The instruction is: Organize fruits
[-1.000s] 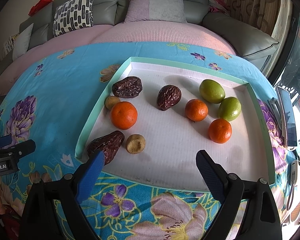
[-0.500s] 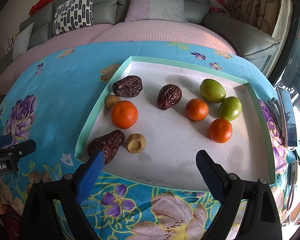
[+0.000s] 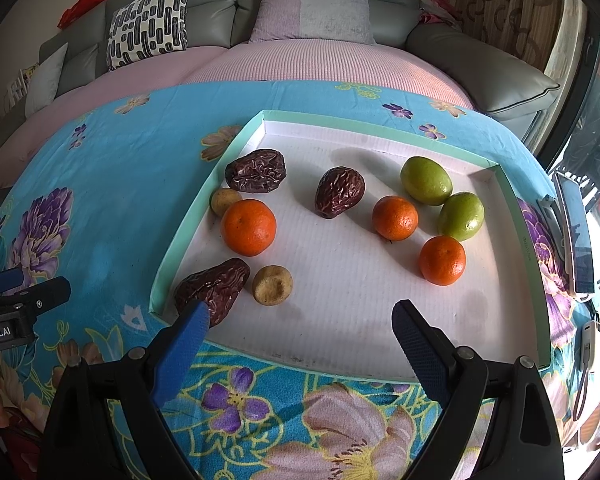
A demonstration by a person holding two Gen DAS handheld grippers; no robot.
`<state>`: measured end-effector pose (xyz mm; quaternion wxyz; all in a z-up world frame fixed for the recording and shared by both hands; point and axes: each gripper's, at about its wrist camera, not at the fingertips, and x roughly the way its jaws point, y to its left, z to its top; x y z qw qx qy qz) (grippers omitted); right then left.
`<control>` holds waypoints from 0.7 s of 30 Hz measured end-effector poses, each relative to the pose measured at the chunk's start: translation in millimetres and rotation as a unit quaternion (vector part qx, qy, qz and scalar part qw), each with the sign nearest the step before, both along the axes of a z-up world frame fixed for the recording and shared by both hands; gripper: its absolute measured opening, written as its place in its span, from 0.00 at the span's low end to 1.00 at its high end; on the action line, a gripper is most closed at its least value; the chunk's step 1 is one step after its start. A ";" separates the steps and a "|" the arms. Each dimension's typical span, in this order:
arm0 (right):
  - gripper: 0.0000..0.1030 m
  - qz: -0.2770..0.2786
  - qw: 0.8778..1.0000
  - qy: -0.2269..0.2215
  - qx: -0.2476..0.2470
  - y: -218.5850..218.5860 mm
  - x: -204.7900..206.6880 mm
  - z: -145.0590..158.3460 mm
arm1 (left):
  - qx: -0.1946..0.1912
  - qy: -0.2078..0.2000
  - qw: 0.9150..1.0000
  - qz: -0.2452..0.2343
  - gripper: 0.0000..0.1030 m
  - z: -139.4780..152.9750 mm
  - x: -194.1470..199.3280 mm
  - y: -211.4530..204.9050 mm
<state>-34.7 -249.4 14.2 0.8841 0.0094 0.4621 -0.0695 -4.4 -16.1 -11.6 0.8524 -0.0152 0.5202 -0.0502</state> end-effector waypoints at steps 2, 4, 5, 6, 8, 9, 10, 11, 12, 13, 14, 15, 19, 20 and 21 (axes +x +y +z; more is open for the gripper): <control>0.90 0.000 1.000 0.000 0.000 -0.1 0.1 0.0 | 0.000 0.000 1.000 0.000 1.00 -0.2 0.1 0.1; 0.90 0.000 1.000 0.000 0.000 -0.1 0.1 0.0 | 0.000 0.000 1.000 0.000 1.00 -0.4 0.1 0.0; 0.90 0.000 1.000 0.000 0.000 0.0 0.2 0.0 | 0.000 0.001 1.000 0.000 1.00 -0.6 0.2 0.2; 0.90 0.000 1.000 0.000 0.000 0.0 0.2 0.0 | 0.000 0.001 1.000 0.000 1.00 -0.8 0.0 0.2; 0.90 0.000 1.000 0.001 0.000 0.2 -0.3 0.0 | 0.000 0.001 1.000 0.001 1.00 -1.0 0.2 0.5; 0.90 0.000 1.000 0.001 0.000 0.2 -0.2 -0.1 | -0.001 0.001 1.000 0.000 1.00 -1.0 0.0 0.5; 0.90 0.000 1.000 0.001 0.000 0.3 -0.2 -0.1 | -0.001 0.002 1.000 0.000 1.00 -1.1 0.1 0.5; 0.90 0.000 1.000 0.001 0.000 0.3 -0.3 0.0 | 0.000 0.002 1.000 0.000 1.00 -1.1 0.4 0.7; 0.90 0.000 1.000 0.001 -0.001 0.3 -0.2 0.0 | 0.000 0.002 1.000 0.001 1.00 -1.1 0.5 0.8; 0.90 0.000 1.000 0.000 -0.001 0.2 -0.4 -0.1 | 0.000 0.002 1.000 0.002 1.00 -1.1 0.3 1.0; 0.90 0.000 1.000 0.001 0.000 0.2 -0.3 -0.1 | 0.000 0.002 1.000 0.003 1.00 -1.1 0.3 1.2; 0.90 0.000 1.000 0.001 -0.001 0.1 -0.3 -0.1 | 0.001 0.001 1.000 0.004 1.00 -0.9 0.1 1.2; 0.90 0.000 1.000 0.001 -0.001 0.2 0.0 0.0 | 0.003 0.000 1.000 0.003 1.00 -0.3 -0.6 0.0; 0.90 0.000 1.000 0.001 -0.001 0.3 0.0 0.0 | 0.005 0.000 1.000 0.004 1.00 -0.1 -0.9 -0.7; 0.90 0.000 1.000 0.001 -0.001 0.4 0.2 0.0 | 0.007 -0.001 1.000 0.005 1.00 0.3 -1.1 -1.5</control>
